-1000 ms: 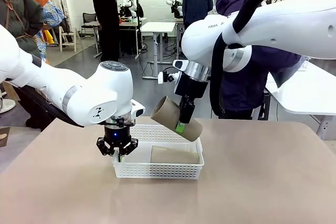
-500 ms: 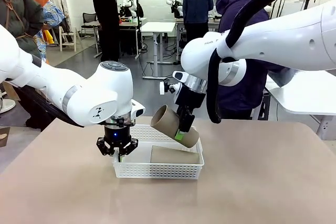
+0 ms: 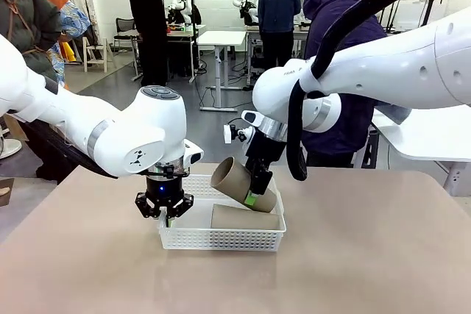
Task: Clean and organize the cups into the basket.
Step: Pick up the Reusable plastic cup from the right side of the table and stack it inside the Organizing basket in the center of the table.
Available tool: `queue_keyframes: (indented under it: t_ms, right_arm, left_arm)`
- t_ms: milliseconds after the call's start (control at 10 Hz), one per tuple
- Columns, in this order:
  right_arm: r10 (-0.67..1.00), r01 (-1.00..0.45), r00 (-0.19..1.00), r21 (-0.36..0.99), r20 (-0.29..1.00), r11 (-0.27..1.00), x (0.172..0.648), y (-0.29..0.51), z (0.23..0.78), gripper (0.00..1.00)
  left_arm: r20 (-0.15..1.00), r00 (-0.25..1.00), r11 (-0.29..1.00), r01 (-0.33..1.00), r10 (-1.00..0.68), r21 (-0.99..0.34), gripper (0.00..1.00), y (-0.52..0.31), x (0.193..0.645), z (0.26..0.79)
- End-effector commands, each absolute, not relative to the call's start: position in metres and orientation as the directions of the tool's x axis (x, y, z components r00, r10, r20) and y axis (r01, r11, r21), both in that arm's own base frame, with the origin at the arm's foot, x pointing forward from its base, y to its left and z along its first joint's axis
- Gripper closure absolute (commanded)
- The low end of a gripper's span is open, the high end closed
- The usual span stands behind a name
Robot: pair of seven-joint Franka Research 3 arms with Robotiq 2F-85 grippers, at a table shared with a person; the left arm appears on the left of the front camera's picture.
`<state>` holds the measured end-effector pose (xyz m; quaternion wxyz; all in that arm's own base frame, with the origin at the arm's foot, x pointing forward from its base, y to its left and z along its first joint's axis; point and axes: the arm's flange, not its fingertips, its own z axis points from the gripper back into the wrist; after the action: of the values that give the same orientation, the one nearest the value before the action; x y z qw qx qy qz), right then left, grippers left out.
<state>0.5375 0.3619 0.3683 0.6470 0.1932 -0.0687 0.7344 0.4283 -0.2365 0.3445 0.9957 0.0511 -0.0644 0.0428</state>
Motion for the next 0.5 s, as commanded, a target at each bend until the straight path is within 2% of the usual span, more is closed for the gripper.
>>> queue_keyframes:
  t_ms: [0, 400]
  right_arm:
    - [0.912, -0.974, -0.116, 0.133, 0.394, -0.181, 0.5353, 0.3597, 0.3659, 0.00]
    - [0.904, -0.972, -0.120, 0.138, 0.409, -0.192, 0.5377, 0.3602, 0.3686, 0.00]
  left_arm:
    - [0.142, 0.987, 0.989, -0.097, 0.081, 0.112, 1.00, -0.2366, 0.4264, 0.3435]
    - [0.142, 0.987, 0.989, -0.097, 0.081, 0.112, 1.00, -0.2366, 0.4264, 0.3435]
